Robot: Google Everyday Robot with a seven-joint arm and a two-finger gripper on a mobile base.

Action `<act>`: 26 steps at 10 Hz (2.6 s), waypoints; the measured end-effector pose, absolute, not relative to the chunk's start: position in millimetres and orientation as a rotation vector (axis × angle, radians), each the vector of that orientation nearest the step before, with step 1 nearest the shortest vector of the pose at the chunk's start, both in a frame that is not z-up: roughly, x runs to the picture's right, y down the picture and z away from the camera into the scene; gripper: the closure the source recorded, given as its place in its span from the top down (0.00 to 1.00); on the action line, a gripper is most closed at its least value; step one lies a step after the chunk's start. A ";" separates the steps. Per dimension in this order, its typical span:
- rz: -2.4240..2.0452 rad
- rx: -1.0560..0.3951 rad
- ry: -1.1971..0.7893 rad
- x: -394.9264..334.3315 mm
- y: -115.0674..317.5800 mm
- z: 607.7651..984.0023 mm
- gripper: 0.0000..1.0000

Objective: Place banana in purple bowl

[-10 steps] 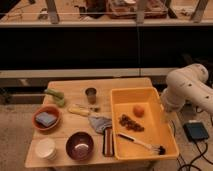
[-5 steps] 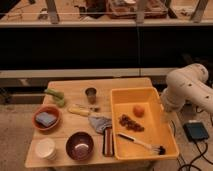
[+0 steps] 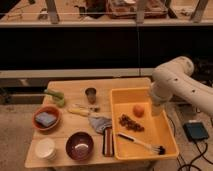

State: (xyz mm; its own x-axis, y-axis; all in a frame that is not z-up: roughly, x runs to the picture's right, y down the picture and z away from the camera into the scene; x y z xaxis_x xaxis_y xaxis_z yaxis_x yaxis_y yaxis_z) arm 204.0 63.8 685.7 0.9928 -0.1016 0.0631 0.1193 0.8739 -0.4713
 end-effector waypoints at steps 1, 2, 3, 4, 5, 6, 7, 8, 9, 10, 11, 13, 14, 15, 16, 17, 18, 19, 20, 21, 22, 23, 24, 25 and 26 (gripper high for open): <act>-0.144 -0.480 -0.070 178.4 56.5 686.2 0.65; -0.165 -0.465 -0.117 152.8 50.4 685.6 0.65; -0.185 -0.450 -0.170 128.8 45.6 684.6 0.65; -0.200 -0.439 -0.209 110.5 41.9 683.9 0.65; -0.210 -0.437 -0.239 95.0 40.4 683.1 0.65; -0.212 -0.433 -0.230 98.7 39.6 684.3 0.65; -0.210 -0.432 -0.227 100.5 39.5 683.9 0.65; -0.212 -0.432 -0.230 99.0 39.4 684.2 0.65; -0.210 -0.434 -0.232 98.5 40.0 683.9 0.65; -0.211 -0.433 -0.229 99.5 39.6 684.0 0.65; -0.209 -0.433 -0.228 100.6 39.8 683.8 0.65; -0.210 -0.433 -0.230 99.5 39.5 684.2 0.65; -0.213 -0.431 -0.236 98.1 39.1 685.3 0.65; -0.224 -0.427 -0.252 91.4 34.9 691.1 0.65; -0.234 -0.424 -0.267 80.7 29.1 698.5 0.65; -0.246 -0.420 -0.281 67.6 23.2 707.6 0.65; -0.258 -0.413 -0.302 47.0 16.1 720.5 0.65; -0.271 -0.405 -0.333 17.1 8.9 735.3 0.65; -0.282 -0.399 -0.359 -6.3 4.3 748.3 0.65; -0.287 -0.394 -0.370 -17.7 1.2 755.2 0.65; -0.288 -0.392 -0.371 -19.4 0.4 756.4 0.65; -0.285 -0.393 -0.370 -17.5 0.8 756.6 0.65; -0.285 -0.393 -0.370 -17.2 0.5 756.5 0.65; -0.287 -0.394 -0.373 -20.0 0.7 756.4 0.65; -0.285 -0.395 -0.374 -19.5 0.9 757.3 0.65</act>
State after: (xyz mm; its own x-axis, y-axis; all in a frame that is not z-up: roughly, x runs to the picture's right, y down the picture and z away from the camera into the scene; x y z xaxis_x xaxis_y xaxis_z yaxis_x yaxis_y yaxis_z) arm -19.5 0.9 757.3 0.8929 -0.1957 0.4056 0.3390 0.8850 -0.3193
